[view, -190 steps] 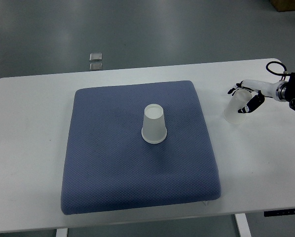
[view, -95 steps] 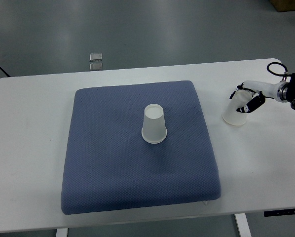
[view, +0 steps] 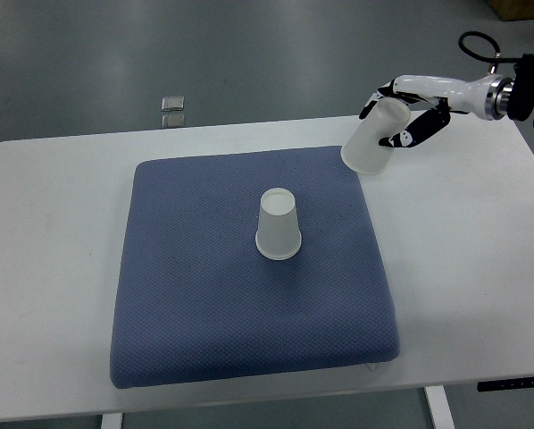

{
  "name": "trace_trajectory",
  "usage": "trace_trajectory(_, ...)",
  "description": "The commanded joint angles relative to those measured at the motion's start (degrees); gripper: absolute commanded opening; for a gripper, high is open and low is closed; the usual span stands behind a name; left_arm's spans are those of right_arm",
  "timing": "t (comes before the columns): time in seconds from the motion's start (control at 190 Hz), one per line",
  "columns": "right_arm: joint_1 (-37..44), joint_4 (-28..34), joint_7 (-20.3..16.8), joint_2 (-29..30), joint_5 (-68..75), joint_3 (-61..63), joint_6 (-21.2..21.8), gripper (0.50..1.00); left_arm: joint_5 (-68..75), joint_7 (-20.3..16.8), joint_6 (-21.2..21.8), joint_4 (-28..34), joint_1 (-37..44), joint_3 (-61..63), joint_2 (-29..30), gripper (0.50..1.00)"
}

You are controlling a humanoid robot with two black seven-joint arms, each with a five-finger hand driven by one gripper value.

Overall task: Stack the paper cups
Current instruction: 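Lift the held cup and carry it over the cup on the pad, then lower the held cup onto the upside-down cup on the pad, then open the right hand and withdraw it away from the cups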

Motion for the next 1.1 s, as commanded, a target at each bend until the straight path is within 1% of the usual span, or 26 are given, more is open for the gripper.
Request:
trace_trajectory(0.0, 2.1, 3.0, 0.4, 0.5, 0.0, 0.4, 1.5, 0.631, 0.0, 0.0, 0.0, 0.1, 0.0, 0.0, 0.0, 1.000)
trace_trajectory(0.074, 3.7, 4.5, 1.1, 1.0, 0.2, 0.4, 2.6, 0.631, 0.0, 0.0, 0.0, 0.1, 0.0, 0.0, 0.0, 1.000)
trace_trajectory(0.216, 7.1, 8.4, 1.4, 2.6, 0.7, -0.3, 5.2, 0.631, 0.0, 0.0, 0.0, 0.0, 0.0, 0.0, 0.0, 1.000)
trace_trajectory(0.348, 9.4, 10.6, 1.3, 3.6, 0.7, -1.7, 6.4, 0.631, 0.1, 0.0, 0.0, 0.0, 0.0, 0.0, 0.0, 1.000)
trace_trajectory(0.422, 10.4, 10.6, 1.3, 4.5, 0.5, -2.9, 6.4, 0.631, 0.1, 0.0, 0.0, 0.0, 0.0, 0.0, 0.0, 1.000)
trace_trajectory(0.564, 10.1, 9.6, 1.0, 8.0, -0.6, -4.5, 6.0, 0.631, 0.1, 0.0, 0.0, 0.1, 0.0, 0.0, 0.0, 1.000)
trace_trajectory(0.886, 8.9, 3.7, 0.9, 10.9, -3.0, -6.5, 5.7, 0.633, 0.1, 0.0, 0.0, 0.1, 0.0, 0.0, 0.0, 1.000)
trace_trajectory(1.096, 8.4, 3.6, 0.8, 11.7, -3.6, -6.6, 5.7, 0.637, 0.1, 0.0, 0.0, 0.0, 0.0, 0.0, 0.0, 1.000)
